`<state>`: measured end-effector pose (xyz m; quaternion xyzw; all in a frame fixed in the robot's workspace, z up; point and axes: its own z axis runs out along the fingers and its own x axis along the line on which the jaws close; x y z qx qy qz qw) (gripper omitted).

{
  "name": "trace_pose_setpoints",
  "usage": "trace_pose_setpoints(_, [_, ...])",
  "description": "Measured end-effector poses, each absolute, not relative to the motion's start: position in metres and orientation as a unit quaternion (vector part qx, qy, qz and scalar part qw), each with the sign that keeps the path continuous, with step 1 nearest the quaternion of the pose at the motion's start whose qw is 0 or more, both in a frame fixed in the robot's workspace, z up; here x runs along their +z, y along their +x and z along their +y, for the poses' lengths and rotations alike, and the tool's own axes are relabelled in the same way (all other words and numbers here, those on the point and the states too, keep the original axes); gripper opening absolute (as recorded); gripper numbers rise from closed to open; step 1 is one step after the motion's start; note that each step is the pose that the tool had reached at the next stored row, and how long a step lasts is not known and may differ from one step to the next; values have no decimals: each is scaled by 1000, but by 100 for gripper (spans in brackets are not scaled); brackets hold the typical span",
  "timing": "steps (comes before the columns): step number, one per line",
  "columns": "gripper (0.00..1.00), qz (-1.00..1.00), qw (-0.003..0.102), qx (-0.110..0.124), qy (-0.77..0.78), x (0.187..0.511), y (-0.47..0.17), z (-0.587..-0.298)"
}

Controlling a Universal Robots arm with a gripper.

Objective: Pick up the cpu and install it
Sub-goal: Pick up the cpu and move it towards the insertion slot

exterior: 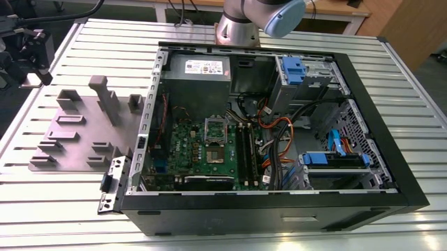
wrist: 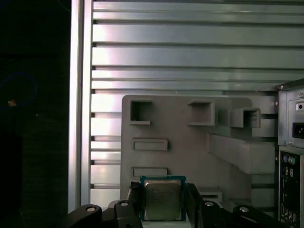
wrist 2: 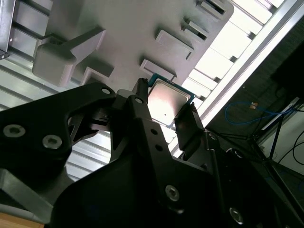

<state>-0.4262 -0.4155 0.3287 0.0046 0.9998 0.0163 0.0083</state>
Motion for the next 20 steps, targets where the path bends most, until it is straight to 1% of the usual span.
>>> trace_pose_setpoints(11, [47,1000,8,16,5,332,-426,-415])
trace_pose_setpoints(20, [47,1000,8,16,5,356,-426,-415])
